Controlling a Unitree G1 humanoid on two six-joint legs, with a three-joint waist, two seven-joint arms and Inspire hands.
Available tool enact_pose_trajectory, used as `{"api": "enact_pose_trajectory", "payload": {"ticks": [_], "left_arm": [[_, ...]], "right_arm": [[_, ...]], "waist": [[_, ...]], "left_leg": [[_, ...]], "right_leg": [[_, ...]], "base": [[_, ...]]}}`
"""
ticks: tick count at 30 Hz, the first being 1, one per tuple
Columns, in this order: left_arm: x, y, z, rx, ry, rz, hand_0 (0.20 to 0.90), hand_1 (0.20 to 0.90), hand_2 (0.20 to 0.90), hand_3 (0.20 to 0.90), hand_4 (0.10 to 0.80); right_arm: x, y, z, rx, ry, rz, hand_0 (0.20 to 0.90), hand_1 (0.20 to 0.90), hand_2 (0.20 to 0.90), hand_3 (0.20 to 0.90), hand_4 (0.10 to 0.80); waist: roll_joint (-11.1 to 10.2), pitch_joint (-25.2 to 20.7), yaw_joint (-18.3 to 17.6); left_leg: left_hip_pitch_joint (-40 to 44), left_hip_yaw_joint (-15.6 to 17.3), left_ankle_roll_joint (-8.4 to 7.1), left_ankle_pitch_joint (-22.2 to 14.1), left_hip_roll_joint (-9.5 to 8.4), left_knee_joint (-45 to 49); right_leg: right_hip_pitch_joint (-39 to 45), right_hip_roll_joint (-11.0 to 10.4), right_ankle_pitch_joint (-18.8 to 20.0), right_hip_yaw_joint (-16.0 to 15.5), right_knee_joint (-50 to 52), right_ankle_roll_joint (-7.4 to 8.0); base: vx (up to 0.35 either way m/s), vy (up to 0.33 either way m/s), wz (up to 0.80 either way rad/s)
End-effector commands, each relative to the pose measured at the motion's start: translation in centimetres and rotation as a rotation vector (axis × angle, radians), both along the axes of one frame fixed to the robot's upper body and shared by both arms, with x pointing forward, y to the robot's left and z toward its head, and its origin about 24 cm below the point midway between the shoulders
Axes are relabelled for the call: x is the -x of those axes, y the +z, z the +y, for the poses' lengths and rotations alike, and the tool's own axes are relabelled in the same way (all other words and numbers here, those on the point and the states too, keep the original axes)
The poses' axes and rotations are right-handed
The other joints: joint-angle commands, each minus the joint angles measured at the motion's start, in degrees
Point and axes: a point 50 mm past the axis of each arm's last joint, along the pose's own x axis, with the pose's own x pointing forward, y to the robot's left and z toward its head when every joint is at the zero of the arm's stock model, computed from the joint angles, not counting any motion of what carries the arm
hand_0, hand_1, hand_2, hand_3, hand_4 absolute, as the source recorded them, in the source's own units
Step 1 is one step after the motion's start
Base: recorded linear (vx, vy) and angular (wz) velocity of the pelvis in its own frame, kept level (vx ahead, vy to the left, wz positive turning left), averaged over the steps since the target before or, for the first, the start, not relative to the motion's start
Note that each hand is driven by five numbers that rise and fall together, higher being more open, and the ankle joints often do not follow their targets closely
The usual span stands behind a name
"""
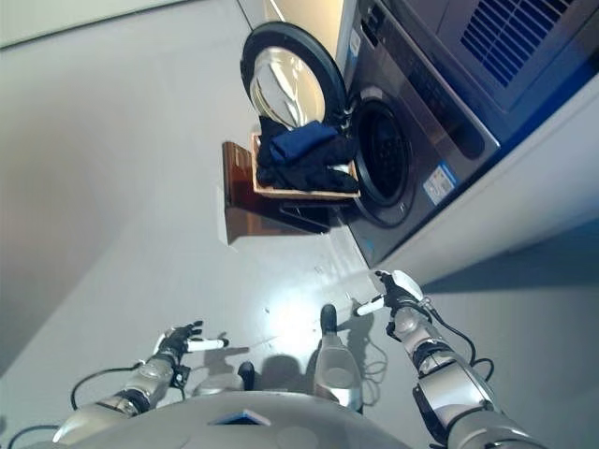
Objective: Pick up the clothes and place them into the washing machine
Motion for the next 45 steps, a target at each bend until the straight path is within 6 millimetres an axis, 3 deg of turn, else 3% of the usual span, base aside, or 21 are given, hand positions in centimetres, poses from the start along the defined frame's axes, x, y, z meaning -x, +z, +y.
{"api": "enact_pose_trajectory", "payload": {"ticks": [1, 7, 8, 9, 10, 12, 13, 14, 16, 18, 19, 20, 21, 23, 27, 29, 32, 38, 41, 42, 45], "left_arm": [[-4.0, 1.9, 1.7, -0.053, -0.032, -0.154, 0.9, 0.9, 0.9, 0.9, 0.8], [-4.4, 1.9, 1.2, -0.048, -0.023, -0.168, 0.9, 0.9, 0.9, 0.9, 0.8], [-4.7, 2.0, 0.9, -0.044, -0.038, -0.173, 0.9, 0.9, 0.9, 0.9, 0.8], [-4.7, 2.0, 0.9, -0.044, -0.038, -0.173, 0.9, 0.9, 0.9, 0.9, 0.8], [-4.9, 2.1, 0.9, -0.047, -0.049, -0.178, 0.9, 0.9, 0.9, 0.9, 0.8], [-4.9, 2.1, 0.9, -0.05, -0.061, -0.176, 0.9, 0.9, 0.9, 0.9, 0.8], [-4.9, 2.1, 0.9, -0.05, -0.061, -0.176, 0.9, 0.9, 0.9, 0.9, 0.8], [-4.8, 2.1, 1.1, -0.054, -0.058, -0.177, 0.9, 0.9, 0.9, 0.9, 0.8], [-4.7, 2.1, 1.2, -0.058, -0.055, -0.176, 0.9, 0.9, 0.9, 0.9, 0.8], [-4.9, 2.2, 1.4, -0.076, -0.06, -0.182, 0.9, 0.9, 0.9, 0.9, 0.8], [-4.9, 2.2, 1.4, -0.076, -0.06, -0.182, 0.9, 0.9, 0.9, 0.9, 0.8], [-5.0, 2.3, 1.4, -0.082, -0.059, -0.191, 0.9, 0.9, 0.9, 0.9, 0.8], [-5.0, 2.3, 1.4, -0.081, -0.059, -0.19, 0.9, 0.9, 0.9, 0.9, 0.8], [-4.7, 2.1, 1.3, -0.082, -0.055, -0.182, 0.9, 0.9, 0.9, 0.9, 0.8], [-4.3, 1.8, 0.9, -0.073, -0.075, -0.161, 0.9, 0.9, 0.9, 0.9, 0.8], [-3.9, 1.7, 0.8, -0.075, -0.082, -0.152, 0.9, 0.9, 0.9, 0.9, 0.8], [-4.1, 1.9, 1.4, -0.091, -0.09, -0.153, 0.9, 0.9, 0.9, 0.9, 0.8], [-5.5, 2.8, 2.5, -0.114, -0.074, -0.202, 0.9, 0.9, 0.9, 0.9, 0.8], [-6.0, 3.2, 2.9, -0.116, -0.061, -0.227, 0.9, 0.9, 0.9, 0.9, 0.8], [-6.8, 3.7, 3.2, -0.123, -0.071, -0.26, 0.9, 0.9, 0.9, 0.9, 0.8], [-7.8, 4.4, 3.2, -0.127, -0.101, -0.301, 0.9, 0.9, 0.9, 0.9, 0.8]], "right_arm": [[-5.1, 4.7, -0.7, 0.022, 0.067, -0.228, 0.9, 0.9, 0.9, 0.9, 0.8], [-6.7, 6.8, 0.5, -0.032, 0.139, -0.339, 0.9, 0.9, 0.9, 0.9, 0.8], [-6.4, 6.6, 0.5, -0.051, 0.138, -0.328, 0.9, 0.9, 0.9, 0.9, 0.8], [-6.4, 6.6, 0.5, -0.051, 0.137, -0.328, 0.9, 0.9, 0.9, 0.9, 0.8], [-6.4, 6.6, 0.7, -0.058, 0.151, -0.331, 0.9, 0.9, 0.9, 0.9, 0.8], [-6.5, 6.7, 1.4, -0.088, 0.177, -0.337, 0.9, 0.9, 0.9, 0.9, 0.8], [-6.5, 6.7, 1.3, -0.088, 0.176, -0.337, 0.9, 0.9, 0.9, 0.9, 0.8], [-6.6, 6.9, 1.4, -0.092, 0.178, -0.344, 0.9, 0.9, 0.9, 0.9, 0.8], [-6.8, 7.1, 1.4, -0.093, 0.182, -0.351, 0.9, 0.9, 0.9, 0.9, 0.8], [-7.0, 7.4, 1.3, -0.107, 0.166, -0.375, 0.9, 0.9, 0.9, 0.9, 0.8], [-6.9, 7.4, 1.3, -0.107, 0.166, -0.375, 0.9, 0.9, 0.9, 0.9, 0.8], [-7.0, 7.4, 1.1, -0.107, 0.157, -0.383, 0.9, 0.9, 0.9, 0.9, 0.8], [-6.9, 7.4, 1.1, -0.107, 0.157, -0.383, 0.9, 0.9, 0.9, 0.9, 0.8], [-7.1, 7.7, 1.2, -0.134, 0.149, -0.397, 0.9, 0.9, 0.9, 0.9, 0.8], [-7.2, 7.9, 1.5, -0.182, 0.13, -0.422, 0.9, 0.9, 0.9, 0.9, 0.8], [-7.2, 8.0, 1.7, -0.186, 0.135, -0.426, 0.9, 0.9, 0.9, 0.9, 0.8], [-7.4, 7.7, 3.1, -0.3, 0.111, -0.431, 0.9, 0.9, 0.9, 0.9, 0.8], [-7.5, 7.3, 4.9, -0.404, 0.123, -0.412, 0.9, 0.9, 0.9, 0.9, 0.8], [-7.9, 7.3, 5.6, -0.375, 0.163, -0.402, 0.9, 0.9, 0.9, 0.9, 0.8], [-9.0, 8.4, 6.5, -0.304, 0.273, -0.411, 0.9, 0.9, 0.9, 0.9, 0.8], [-10.1, 9.8, 7.2, -0.212, 0.385, -0.433, 0.9, 0.9, 0.9, 0.9, 0.8]], "waist": [[-5.2, -3.9, -0.5], [-4.1, -5.4, -1.3], [-4.4, -4.9, -1.3], [-4.3, -4.9, -1.4], [-4.8, -4.3, -1.3], [-5.9, -3.2, -0.2], [-5.9, -3.1, -0.2], [-6.3, -2.6, 0.4], [-6.6, -2.2, 0.9], [-7.8, -1.6, 1.6], [-7.8, -1.5, 1.7], [-7.6, -1.4, 2.2], [-7.6, -1.3, 2.3], [-6.9, -1.0, 3.1], [-5.7, -1.0, 3.8], [-5.4, -1.6, 4.4], [-6.7, -3.3, 5.1], [-8.8, -4.6, 6.4], [-9.1, -4.0, 6.7], [-9.1, -2.3, 6.4], [-8.4, -1.2, 5.9]], "left_leg": [[3.5, -1.9, 2.38, -5.0, -6.61, 1.8], [0.1, -2.9, -0.6, -1.7, -4.7, 12.9], [-3.1, -2.3, -2.67, 2.4, -4.35, 21.1], [-3.3, -2.4, -2.7, 2.3, -4.35, 21.4], [-5.4, -2.8, -3.49, 4.8, -4.62, 26.3], [-8.6, -5.0, -3.67, 10.4, -6.51, 34.8], [-8.7, -5.1, -3.67, 10.3, -6.54, 35.1], [-11.0, -5.5, -3.2, 12.5, -5.63, 35.3], [-12.6, -5.0, -2.83, 12.6, -4.26, 33.0], [-15.3, -3.8, -1.84, 10.3, -0.96, 25.1], [-15.0, -3.7, -1.83, 10.3, -0.9, 24.8], [-16.7, -3.8, -2.02, 9.8, 0.51, 14.5], [-16.1, -3.6, -2.02, 10.0, 0.55, 14.0], [-19.0, -4.3, -2.62, 13.8, 1.4, 6.1], [-20.5, 0.7, -3.12, 15.8, 0.25, 0.6], [-19.2, 0.1, -2.52, 15.1, -0.46, 0.6], [-16.7, 4.2, -1.64, 13.0, -0.89, 1.4], [-15.9, 6.7, 0.77, 9.5, -3.14, 3.1], [-14.4, 7.2, 2.03, 8.2, -3.83, 2.7], [-13.6, 7.3, 2.34, 7.8, -3.41, 3.0], [-13.1, 6.9, 2.45, 7.7, -3.01, 2.7]], "right_leg": [[-6.5, 0.4, 1.8, 1.5, 2.5, 1.39], [-2.7, 3.6, -1.1, 1.5, 1.4, -1.27], [0.3, 3.8, -2.7, 0.9, 1.0, -2.69], [0.3, 3.8, -2.7, 0.8, 1.0, -2.69], [1.9, 3.7, -3.2, 0.7, 0.7, -3.41], [4.6, 4.1, -4.0, 1.4, 0.4, -5.01], [4.7, 4.1, -4.0, 1.4, 0.4, -5.0], [5.7, 3.9, -4.8, 1.9, 0.3, -5.35], [6.0, 3.6, -5.2, 2.3, 0.5, -5.45], [6.5, 2.7, -6.4, 2.3, 0.8, -4.83], [6.7, 2.7, -6.5, 2.4, 0.8, -4.85], [7.5, 2.9, -7.6, 2.8, 0.8, -4.46], [7.7, 2.9, -7.7, 3.0, 0.8, -4.48], [9.1, 3.5, -8.7, 3.8, 0.7, -4.33], [12.2, 4.0, -10.6, 4.6, 0.5, -3.66], [12.7, 3.3, -11.4, 5.6, 0.5, -3.42], [14.0, 0.7, -12.1, 5.8, 1.1, -2.06], [13.0, -1.6, -12.7, 6.4, 5.2, 0.07], [9.0, -0.4, -11.5, 5.8, 13.3, 1.94], [5.1, 1.0, -8.0, 4.2, 19.1, 3.84], [2.0, 1.7, -8.1, 2.0, 21.9, 4.0]], "base": [[0.244, -0.185, 0.53], [0.188, -0.171, 0.01], [0.146, -0.152, 0.11], [0.145, -0.16, 0.24], [0.086, -0.106, 0.15], [0.161, -0.162, 0.14], [0.144, -0.125, 0.04], [0.048, -0.039, -0.17], [0.062, -0.042, -0.25], [0.1, -0.004, -0.02], [0.163, 0.061, 0.2], [0.106, 0.046, 0.22], [0.155, 0.077, 0.44], [0.18, 0.102, 0.2], [0.166, 0.122, -0.46], [0.137, 0.201, -0.6], [0.204, 0.221, -1.01], [0.111, 0.16, -0.12], [0.05, 0.119, -0.22], [0.036, 0.083, -0.27], [0.036, 0.08, -0.19]]}}
